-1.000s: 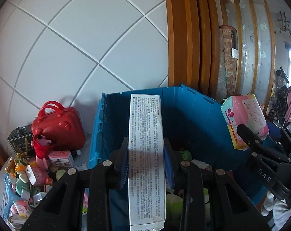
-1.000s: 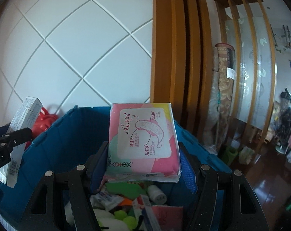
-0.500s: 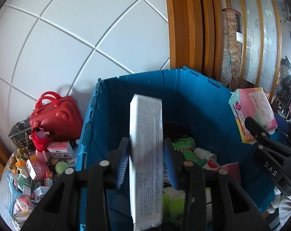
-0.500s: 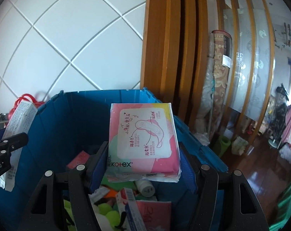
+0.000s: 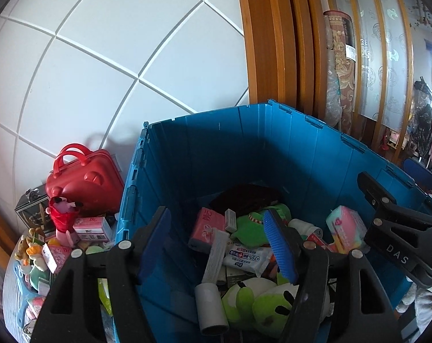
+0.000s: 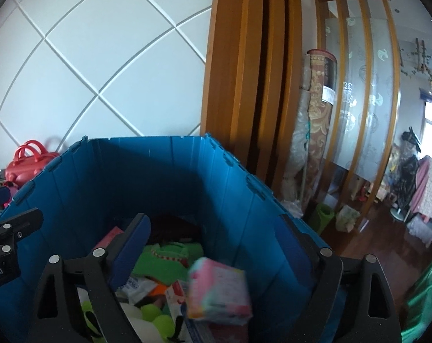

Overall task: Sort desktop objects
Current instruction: 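Carry white box and Kotex pack with both tools and release into blue crate, then move both tools back over the pile on the bed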

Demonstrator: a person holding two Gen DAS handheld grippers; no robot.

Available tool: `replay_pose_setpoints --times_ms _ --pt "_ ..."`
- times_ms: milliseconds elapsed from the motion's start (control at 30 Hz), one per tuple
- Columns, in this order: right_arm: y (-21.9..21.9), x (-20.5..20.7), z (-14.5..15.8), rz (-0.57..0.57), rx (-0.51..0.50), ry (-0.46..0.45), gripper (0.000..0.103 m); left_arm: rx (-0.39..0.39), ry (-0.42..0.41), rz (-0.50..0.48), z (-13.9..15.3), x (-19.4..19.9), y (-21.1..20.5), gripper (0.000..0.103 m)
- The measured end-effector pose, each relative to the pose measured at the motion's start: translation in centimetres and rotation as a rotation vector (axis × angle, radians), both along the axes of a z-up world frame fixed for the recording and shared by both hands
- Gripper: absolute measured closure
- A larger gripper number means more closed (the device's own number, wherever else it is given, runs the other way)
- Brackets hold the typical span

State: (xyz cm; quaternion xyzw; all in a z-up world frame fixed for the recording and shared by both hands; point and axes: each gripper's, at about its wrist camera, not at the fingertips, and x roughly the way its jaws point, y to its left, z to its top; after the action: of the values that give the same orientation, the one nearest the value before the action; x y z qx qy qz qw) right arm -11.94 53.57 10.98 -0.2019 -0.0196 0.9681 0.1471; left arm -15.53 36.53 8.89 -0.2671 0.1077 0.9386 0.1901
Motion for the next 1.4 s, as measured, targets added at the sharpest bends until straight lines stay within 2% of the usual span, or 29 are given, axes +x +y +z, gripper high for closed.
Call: replay_pose_setpoints --times_ms 100,167,233,400,600,800,867,900,967,1200,1400 --pt "0.1 0.0 0.0 -0.007 -0.007 0.004 0.011 -0.005 0.008 -0.003 0.0 0.2 0.0 0.036" --pt "0.2 0.0 0.1 -0.001 -0.013 0.008 0.002 -0.005 0.011 -0.002 -0.1 0.2 0.1 0.036" --pt "0.2 0.1 0.1 0.004 -0.012 0.012 0.000 -0.003 0.011 -0.003 0.0 0.2 0.0 0.036" --pt "0.8 0.1 0.1 0.008 -0.050 0.015 0.000 0.002 0.019 0.001 0.0 0.3 -0.2 0.036" --pt "1.0 0.4 0.1 0.029 -0.072 0.031 0.000 0.018 0.112 0.009 0.3 1.8 -0.7 0.036" --pt "-0.7 1.8 0.3 0.061 -0.063 0.064 0.000 0.112 0.096 0.033 0.9 3.6 -4.4 0.036" --pt "-1.9 2.5 1.0 0.106 -0.064 0.090 0.000 0.122 0.099 0.063 0.9 4.2 -6.1 0.033" --pt "-2.7 2.8 1.3 0.127 -0.060 0.108 0.000 0.127 0.099 0.081 0.9 4.4 -7.0 0.027" --pt "-4.7 3.6 2.0 0.186 -0.050 0.145 0.000 0.145 0.109 0.121 0.9 5.0 -9.1 0.024" --pt "-12.3 4.7 2.8 0.378 -0.037 0.182 0.000 0.167 0.129 0.275 0.2 6.6 -16.8 0.023" --pt "-19.4 6.1 3.3 0.538 -0.011 0.204 0.000 0.179 0.096 0.396 -1.3 7.5 -23.6 0.022"
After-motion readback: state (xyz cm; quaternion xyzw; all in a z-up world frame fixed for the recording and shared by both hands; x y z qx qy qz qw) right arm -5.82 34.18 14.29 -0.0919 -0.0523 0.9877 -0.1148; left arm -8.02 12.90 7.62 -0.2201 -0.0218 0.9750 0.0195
